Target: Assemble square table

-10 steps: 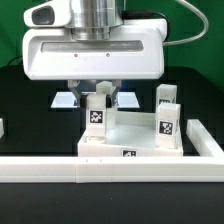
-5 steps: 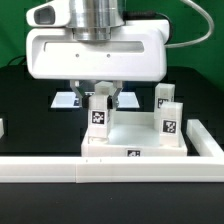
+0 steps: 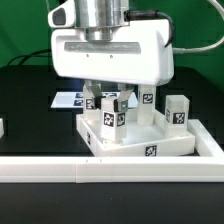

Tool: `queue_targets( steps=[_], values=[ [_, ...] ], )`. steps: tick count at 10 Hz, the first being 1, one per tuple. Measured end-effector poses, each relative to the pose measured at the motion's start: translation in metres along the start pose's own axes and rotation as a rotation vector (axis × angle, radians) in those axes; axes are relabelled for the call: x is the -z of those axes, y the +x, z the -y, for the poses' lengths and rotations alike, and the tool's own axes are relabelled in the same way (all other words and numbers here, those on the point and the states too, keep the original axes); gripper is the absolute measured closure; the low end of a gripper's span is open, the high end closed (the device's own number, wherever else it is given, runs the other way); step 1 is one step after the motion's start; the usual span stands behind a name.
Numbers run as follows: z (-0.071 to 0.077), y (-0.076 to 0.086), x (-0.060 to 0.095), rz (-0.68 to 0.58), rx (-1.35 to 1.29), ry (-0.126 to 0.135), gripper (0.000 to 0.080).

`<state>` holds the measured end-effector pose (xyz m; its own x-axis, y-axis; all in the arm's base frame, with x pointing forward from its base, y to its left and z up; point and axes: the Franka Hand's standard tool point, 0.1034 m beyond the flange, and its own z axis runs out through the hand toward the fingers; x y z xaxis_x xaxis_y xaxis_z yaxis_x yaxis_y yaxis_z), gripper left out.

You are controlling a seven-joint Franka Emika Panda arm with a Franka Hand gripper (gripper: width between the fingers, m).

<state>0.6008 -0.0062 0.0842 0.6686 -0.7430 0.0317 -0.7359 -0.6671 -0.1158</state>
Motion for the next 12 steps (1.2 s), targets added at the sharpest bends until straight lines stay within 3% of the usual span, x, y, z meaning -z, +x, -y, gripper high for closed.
queue_targets(
  steps=[4, 7, 8, 9, 10, 12],
  values=[
    [0.009, -0.007, -0.002, 0.006, -0.345, 0.013, 0.0509],
    [0.009, -0.008, -0.002, 0.01, -0.388, 0.017, 0.0505],
    [0.01, -0.008, -0.002, 0.01, -0.355, 0.017, 0.0284],
    [0.011, -0.01, -0.003, 0.015, -0.315, 0.015, 0.0284],
    [0.012, -0.012, -0.003, 0.016, -0.239, 0.015, 0.0179],
    [0.011, -0.01, -0.004, 0.014, -0.062, 0.017, 0.0154]
  ],
)
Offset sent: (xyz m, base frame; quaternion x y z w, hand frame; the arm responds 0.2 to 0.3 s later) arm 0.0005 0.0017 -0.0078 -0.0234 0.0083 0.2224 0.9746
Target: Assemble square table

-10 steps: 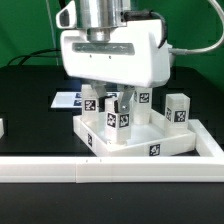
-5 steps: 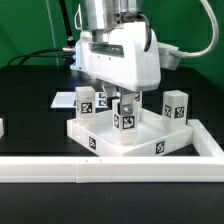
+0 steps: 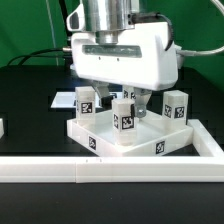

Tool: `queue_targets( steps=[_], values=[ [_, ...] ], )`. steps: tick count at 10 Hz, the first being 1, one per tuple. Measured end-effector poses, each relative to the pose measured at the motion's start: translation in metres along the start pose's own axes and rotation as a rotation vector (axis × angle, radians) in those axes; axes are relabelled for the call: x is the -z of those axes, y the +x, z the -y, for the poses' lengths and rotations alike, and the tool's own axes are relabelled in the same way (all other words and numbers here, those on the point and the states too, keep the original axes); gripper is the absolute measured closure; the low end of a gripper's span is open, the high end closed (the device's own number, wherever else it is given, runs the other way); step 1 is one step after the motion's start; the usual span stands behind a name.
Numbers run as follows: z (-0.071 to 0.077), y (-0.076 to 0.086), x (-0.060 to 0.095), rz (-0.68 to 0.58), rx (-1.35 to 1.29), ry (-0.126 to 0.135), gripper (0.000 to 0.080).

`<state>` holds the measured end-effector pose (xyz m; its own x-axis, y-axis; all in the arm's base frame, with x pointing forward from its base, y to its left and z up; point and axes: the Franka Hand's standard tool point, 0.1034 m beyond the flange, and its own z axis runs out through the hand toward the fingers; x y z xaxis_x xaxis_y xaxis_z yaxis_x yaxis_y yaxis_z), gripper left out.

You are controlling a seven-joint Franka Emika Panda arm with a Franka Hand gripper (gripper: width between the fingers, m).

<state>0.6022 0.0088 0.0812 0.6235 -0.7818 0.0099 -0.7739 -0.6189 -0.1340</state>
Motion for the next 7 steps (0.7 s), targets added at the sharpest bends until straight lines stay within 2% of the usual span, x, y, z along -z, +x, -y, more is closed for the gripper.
queue_targets(
  steps=[3, 7],
  values=[
    [-0.0003, -0.0006, -0.0007, -0.001, 0.224, -0.003, 0.0151],
    [0.0044, -0.0091, -0.0038, -0.002, 0.605, -0.024, 0.0151]
  ],
)
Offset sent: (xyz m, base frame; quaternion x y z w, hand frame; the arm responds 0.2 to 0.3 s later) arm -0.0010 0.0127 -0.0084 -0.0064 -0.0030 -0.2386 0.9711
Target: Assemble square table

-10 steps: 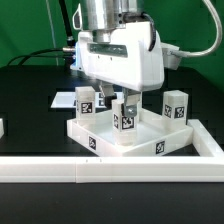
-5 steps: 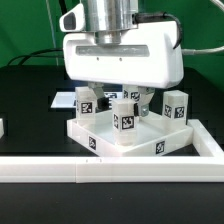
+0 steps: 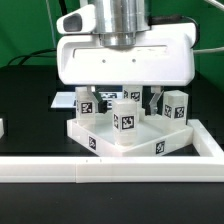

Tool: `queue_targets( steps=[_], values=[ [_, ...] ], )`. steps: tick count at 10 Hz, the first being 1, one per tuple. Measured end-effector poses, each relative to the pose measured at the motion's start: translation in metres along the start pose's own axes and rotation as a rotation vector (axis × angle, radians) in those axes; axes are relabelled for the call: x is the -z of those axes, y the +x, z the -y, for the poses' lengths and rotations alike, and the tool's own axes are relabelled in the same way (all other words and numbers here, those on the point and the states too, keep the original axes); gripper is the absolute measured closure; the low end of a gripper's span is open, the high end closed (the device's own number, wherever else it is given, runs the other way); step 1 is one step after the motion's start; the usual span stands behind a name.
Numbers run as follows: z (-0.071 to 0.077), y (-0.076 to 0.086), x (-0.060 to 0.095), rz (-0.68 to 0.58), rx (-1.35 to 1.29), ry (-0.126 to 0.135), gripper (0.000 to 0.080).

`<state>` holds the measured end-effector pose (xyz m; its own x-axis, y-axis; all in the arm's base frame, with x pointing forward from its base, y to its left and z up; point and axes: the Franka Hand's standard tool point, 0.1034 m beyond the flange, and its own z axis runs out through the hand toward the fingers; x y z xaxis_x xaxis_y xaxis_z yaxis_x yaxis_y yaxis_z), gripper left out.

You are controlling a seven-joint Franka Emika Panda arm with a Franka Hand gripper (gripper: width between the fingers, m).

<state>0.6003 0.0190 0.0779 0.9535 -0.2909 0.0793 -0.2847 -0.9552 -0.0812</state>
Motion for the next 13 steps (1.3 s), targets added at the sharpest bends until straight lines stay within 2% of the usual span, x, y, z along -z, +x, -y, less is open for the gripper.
queue_targets(
  steps=[5, 8, 9, 10, 11, 12, 13],
  values=[
    [-0.002, 0.0005, -0.0003, 0.004, 0.442, -0.034, 0.0151],
    [-0.0043, 0.0016, 0.0, 0.006, 0.554, -0.04, 0.0151],
    [-0.0042, 0.0015, 0.0, 0.006, 0.551, -0.04, 0.0257],
    [-0.0043, 0.0016, 0.0, 0.006, 0.551, -0.04, 0.0257],
    [-0.0043, 0.0015, 0.0, 0.006, 0.551, -0.04, 0.0435],
    [-0.0043, 0.0015, -0.0001, 0.006, 0.551, -0.04, 0.0435],
    [-0.0043, 0.0015, -0.0001, 0.006, 0.538, -0.039, 0.0511]
  ],
)
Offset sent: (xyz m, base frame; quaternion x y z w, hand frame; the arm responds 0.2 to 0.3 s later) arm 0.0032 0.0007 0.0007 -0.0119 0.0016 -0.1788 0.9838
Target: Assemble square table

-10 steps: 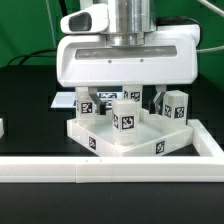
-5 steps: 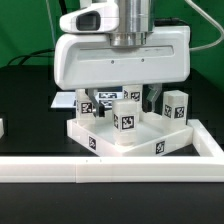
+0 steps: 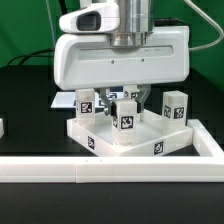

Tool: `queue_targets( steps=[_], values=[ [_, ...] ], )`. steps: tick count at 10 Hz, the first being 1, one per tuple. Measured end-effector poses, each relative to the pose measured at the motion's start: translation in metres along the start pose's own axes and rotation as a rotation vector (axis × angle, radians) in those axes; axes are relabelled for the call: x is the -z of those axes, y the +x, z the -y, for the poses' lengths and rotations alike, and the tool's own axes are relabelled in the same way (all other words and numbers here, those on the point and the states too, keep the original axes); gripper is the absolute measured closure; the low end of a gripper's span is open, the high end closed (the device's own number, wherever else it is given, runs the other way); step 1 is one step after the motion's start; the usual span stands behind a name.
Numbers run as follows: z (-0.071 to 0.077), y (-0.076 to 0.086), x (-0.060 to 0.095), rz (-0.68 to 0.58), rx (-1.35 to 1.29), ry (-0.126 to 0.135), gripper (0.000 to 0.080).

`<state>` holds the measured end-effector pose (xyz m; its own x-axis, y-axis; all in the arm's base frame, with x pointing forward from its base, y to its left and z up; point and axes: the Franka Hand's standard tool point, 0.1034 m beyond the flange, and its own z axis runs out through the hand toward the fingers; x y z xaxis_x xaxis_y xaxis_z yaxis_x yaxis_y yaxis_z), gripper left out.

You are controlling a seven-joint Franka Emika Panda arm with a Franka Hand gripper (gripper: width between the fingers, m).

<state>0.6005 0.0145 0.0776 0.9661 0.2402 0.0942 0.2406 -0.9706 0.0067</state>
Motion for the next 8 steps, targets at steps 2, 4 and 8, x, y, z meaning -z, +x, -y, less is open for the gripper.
queue_targets(
  steps=[2, 4, 8],
  values=[
    [-0.0004, 0.0, 0.0001, 0.0, -0.043, 0.001, 0.0511],
    [0.0001, 0.0001, 0.0, -0.002, -0.229, 0.003, 0.0511],
    [0.0011, -0.0009, -0.0017, -0.016, -0.626, 0.023, 0.0509]
  ],
)
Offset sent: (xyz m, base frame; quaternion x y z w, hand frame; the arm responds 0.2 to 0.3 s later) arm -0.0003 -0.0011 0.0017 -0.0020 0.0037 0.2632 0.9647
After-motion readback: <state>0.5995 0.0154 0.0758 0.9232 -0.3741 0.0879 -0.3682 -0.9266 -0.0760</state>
